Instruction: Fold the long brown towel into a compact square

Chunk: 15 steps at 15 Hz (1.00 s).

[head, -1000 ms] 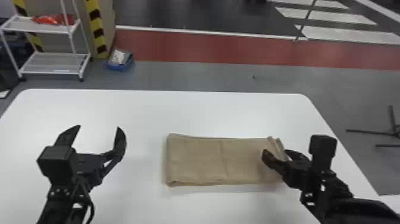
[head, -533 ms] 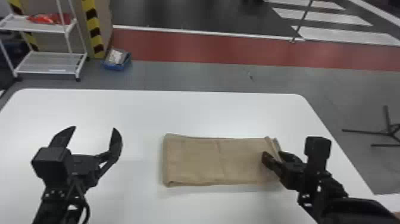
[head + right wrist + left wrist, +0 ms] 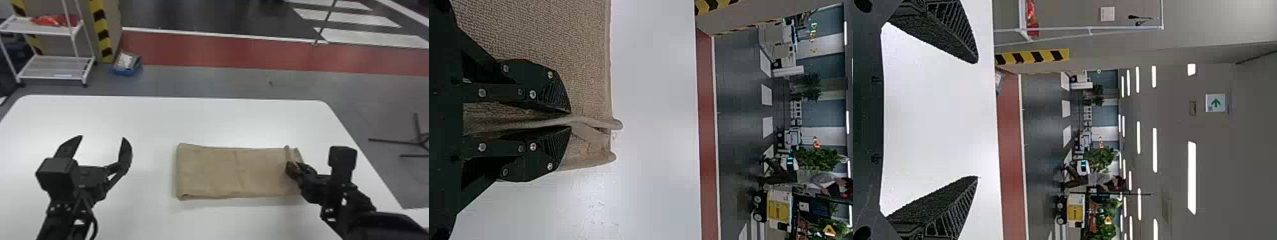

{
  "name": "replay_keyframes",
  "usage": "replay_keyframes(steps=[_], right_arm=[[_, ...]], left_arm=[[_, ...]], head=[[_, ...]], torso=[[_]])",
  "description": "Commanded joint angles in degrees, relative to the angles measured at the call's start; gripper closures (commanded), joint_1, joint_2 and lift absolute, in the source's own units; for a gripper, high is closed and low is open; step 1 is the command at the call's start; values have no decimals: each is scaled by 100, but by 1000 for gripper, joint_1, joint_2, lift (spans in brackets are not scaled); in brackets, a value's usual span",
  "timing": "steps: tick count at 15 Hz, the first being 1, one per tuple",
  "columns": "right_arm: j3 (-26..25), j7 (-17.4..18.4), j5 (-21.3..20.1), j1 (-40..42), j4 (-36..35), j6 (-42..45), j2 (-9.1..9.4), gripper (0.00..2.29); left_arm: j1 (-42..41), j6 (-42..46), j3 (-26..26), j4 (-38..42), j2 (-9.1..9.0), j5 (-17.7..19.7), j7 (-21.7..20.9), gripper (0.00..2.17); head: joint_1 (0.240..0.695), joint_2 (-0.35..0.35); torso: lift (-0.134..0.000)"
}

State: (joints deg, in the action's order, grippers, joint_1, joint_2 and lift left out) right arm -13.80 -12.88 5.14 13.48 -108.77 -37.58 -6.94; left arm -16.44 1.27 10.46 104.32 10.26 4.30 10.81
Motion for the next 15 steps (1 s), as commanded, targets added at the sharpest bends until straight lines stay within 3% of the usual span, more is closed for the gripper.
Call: replay_keyframes(steps=[1, 3, 7, 10, 13, 15], right_arm=[[-18, -4, 57, 49, -206, -17, 0, 937], [-44, -12, 119, 199, -593, -105, 0, 1163], [-694, -153, 514, 374, -1323, -457, -9, 1180], [-554, -390, 277, 128, -769, -1001, -343, 1177], [-431, -417, 127, -4, -417, -878, -343, 1180], [-475, -496, 215, 102, -751, -738, -316, 1180]], left_arm=[[0, 0, 0, 0, -6, 0, 0, 39], [9, 0, 0, 0, -6, 0, 0, 39], [9, 0, -27, -9, 3, 0, 9, 39], [0, 18, -35, -52, 3, 0, 9, 39], [26, 0, 9, -44, -6, -9, 0, 39], [44, -17, -9, -44, 3, -9, 0, 39]], head=[[695, -165], [695, -162], [695, -160], [695, -193], [695, -205], [695, -206]], torso=[[-115], [-115], [-115], [-115], [-115], [-115]])
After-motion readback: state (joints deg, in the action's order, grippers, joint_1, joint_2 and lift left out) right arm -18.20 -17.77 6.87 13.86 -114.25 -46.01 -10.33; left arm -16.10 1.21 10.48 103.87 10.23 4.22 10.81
